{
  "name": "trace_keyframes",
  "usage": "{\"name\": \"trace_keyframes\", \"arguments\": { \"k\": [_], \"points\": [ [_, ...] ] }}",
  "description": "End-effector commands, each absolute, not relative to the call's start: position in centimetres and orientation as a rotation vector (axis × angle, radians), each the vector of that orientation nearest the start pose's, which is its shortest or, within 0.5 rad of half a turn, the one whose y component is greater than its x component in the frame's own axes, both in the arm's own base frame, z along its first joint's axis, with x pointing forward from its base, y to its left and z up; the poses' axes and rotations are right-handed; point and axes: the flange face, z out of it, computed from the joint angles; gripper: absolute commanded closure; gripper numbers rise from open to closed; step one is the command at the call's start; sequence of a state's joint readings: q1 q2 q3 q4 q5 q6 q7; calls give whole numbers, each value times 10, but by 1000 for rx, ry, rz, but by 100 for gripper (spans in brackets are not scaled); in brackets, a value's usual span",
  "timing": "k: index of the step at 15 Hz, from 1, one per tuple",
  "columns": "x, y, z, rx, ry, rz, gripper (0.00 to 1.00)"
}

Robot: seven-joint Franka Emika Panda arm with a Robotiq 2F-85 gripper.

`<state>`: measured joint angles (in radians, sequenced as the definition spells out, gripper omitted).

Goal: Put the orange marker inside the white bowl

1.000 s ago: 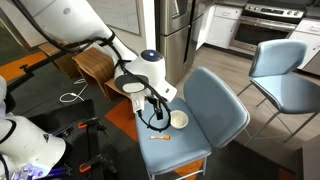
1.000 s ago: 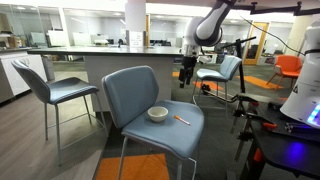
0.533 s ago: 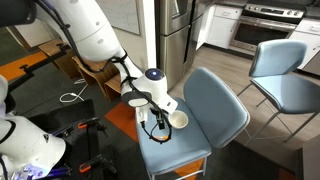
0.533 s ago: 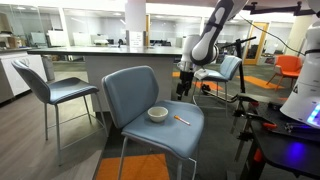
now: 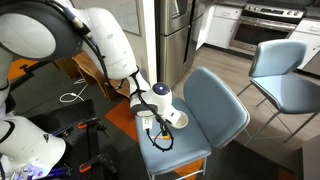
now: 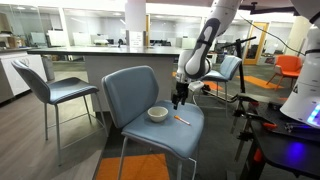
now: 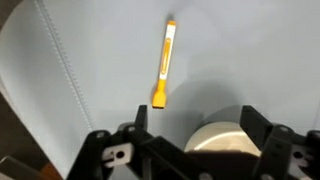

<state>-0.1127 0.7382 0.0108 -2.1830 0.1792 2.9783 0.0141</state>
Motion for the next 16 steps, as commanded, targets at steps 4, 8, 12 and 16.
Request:
{"name": "trace_keyframes", "arguments": {
  "k": [4,8,12,16],
  "points": [
    [535,-67,10,-2995,671,-98,0],
    [532,-76,-7,-2976,730,-70,0],
    [528,-81,-21,-2958,750,-44,7],
    [528,-80,-33,-2946,754,-18,48]
  ]
}}
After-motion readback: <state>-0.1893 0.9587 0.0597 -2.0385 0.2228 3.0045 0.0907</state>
